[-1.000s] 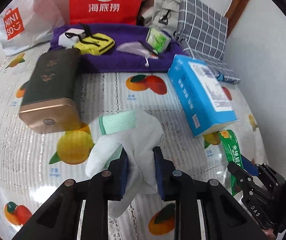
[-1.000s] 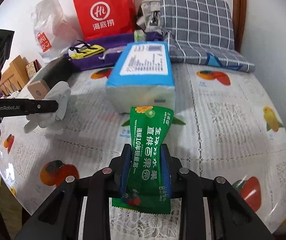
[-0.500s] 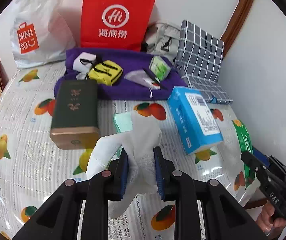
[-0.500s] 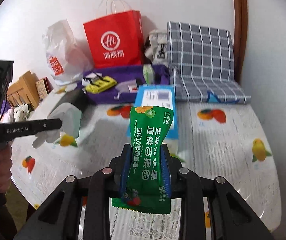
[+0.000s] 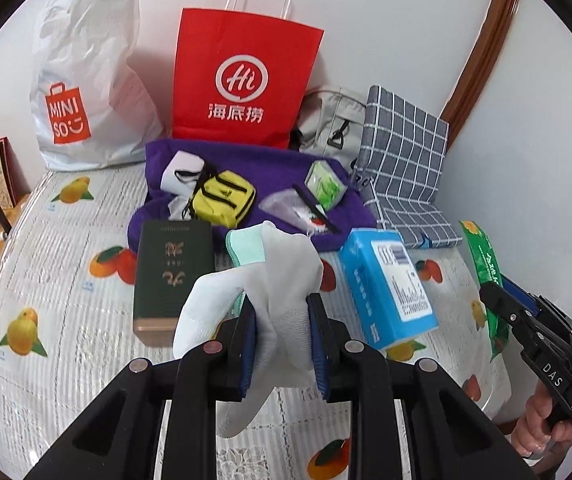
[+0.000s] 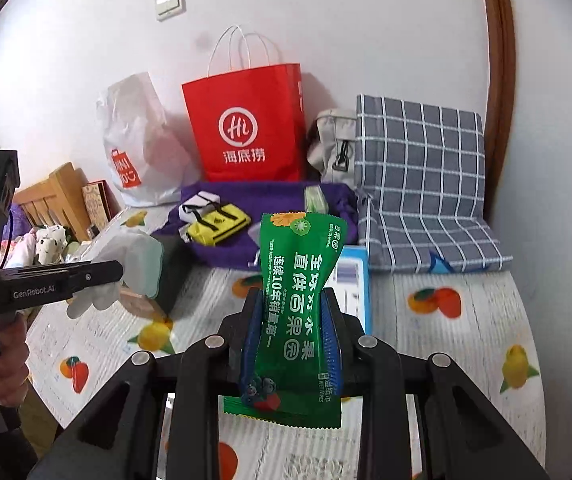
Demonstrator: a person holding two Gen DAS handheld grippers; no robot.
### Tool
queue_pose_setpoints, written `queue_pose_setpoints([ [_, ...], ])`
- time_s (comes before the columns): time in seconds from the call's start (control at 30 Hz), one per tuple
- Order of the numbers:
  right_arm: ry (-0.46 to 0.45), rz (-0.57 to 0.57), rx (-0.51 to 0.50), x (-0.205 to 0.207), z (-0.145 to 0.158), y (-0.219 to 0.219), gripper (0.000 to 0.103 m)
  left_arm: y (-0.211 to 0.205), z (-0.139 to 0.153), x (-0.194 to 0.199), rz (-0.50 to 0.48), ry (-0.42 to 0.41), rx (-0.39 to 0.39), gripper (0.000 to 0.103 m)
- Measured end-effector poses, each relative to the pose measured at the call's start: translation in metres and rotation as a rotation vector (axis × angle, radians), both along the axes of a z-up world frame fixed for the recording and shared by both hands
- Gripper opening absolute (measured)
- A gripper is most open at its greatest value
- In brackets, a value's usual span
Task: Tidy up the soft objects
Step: 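Carry the white gloves with the left tool while the right tool carries the green packet to the towel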
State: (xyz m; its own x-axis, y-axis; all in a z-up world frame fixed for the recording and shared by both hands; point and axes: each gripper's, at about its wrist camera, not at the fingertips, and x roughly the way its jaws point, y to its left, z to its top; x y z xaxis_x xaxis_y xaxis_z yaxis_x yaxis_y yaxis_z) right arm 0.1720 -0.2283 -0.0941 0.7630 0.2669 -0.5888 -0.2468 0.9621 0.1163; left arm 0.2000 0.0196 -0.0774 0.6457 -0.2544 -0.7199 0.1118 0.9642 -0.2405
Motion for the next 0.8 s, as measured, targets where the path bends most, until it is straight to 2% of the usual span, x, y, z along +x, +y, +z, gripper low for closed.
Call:
queue_pose_setpoints([
  [0.37, -0.022, 0.019, 0.014, 0.035, 0.019, 0.012, 0.029, 0.007, 0.026, 0.028, 0.014, -0.049, 0.007, 0.023],
  [0.8, -0.002, 0.007, 0.048, 0.09, 0.028, 0.015, 0.029, 0.02, 0.036, 0.072, 0.049, -0.055, 0.009, 0.023],
])
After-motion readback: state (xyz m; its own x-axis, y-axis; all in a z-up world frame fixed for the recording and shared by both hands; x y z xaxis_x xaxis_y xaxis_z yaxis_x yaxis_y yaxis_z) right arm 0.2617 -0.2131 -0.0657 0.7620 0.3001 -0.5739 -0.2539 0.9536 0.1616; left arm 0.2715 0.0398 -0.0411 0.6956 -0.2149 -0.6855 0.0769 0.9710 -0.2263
